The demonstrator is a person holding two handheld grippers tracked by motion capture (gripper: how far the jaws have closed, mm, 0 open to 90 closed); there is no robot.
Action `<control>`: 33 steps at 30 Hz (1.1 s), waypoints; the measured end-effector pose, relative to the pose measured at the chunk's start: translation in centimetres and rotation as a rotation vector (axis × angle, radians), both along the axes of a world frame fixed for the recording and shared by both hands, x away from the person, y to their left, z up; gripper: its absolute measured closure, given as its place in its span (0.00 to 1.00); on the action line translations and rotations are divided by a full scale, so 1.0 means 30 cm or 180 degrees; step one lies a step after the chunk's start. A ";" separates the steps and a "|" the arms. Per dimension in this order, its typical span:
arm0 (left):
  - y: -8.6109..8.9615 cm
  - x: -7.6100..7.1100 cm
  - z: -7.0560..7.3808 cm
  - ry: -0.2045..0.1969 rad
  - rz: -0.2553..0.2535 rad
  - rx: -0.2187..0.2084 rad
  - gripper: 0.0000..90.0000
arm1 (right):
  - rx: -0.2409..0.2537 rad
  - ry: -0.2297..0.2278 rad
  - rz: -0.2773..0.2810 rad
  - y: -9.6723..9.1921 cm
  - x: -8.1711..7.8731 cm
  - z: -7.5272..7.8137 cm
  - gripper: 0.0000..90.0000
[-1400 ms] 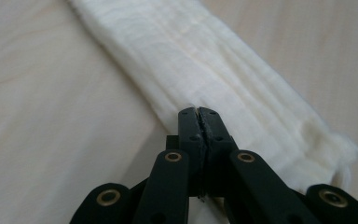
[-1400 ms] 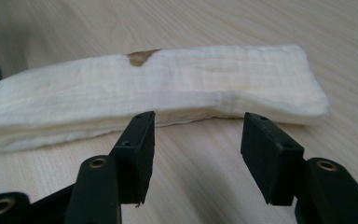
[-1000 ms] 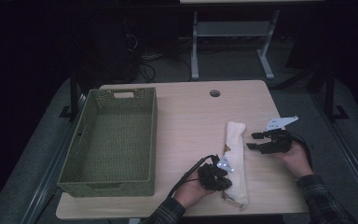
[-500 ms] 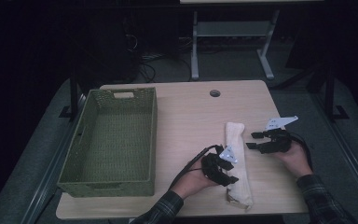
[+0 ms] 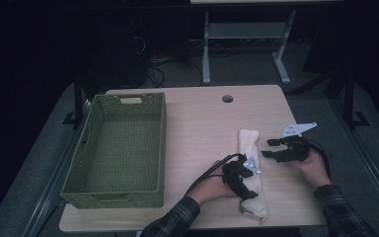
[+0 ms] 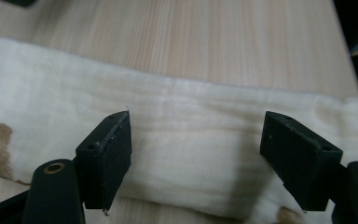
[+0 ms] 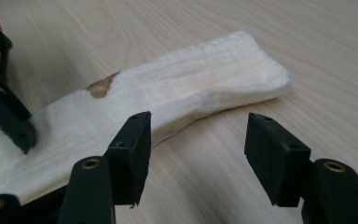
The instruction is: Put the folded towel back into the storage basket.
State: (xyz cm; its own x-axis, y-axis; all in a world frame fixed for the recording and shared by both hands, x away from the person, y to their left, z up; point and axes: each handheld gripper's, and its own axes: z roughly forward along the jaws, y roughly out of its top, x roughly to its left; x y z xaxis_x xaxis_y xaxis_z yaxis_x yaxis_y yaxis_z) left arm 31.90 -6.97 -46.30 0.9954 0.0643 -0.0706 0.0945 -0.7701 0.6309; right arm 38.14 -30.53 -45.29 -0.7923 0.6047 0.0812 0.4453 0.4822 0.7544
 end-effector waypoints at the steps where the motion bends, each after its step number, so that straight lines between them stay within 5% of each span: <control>1: 0.000 0.001 -0.001 -0.0006 0.0009 -0.0007 0.25 | -0.0004 -0.0006 0.0006 -0.001 0.001 -0.001 0.45; 7: 0.006 -0.016 -0.003 -0.0176 0.0067 -0.0026 0.36 | 0.0000 -0.0006 0.0012 -0.001 0.001 -0.001 0.45; 16: 0.010 -0.029 0.004 -0.0108 0.0110 -0.0067 0.87 | 0.0026 -0.0025 0.0056 -0.001 -0.001 0.002 0.43; 23: 0.021 -0.041 0.015 -0.0013 0.0267 -0.0033 0.91 | 0.0060 -0.0083 0.0224 0.006 -0.013 0.012 0.39; 33: 0.113 -0.088 0.053 0.0122 0.0416 -0.0073 0.90 | -0.0031 -0.0226 0.0624 0.075 -0.041 0.042 0.39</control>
State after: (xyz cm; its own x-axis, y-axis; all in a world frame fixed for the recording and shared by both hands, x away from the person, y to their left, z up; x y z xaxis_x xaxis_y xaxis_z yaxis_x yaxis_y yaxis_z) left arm 29.26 -3.58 -44.72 0.9752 0.1912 -0.1113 0.2174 -0.7350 0.6423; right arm 36.91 -28.29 -44.04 -0.8985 0.4388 0.0158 0.2880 0.5618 0.7755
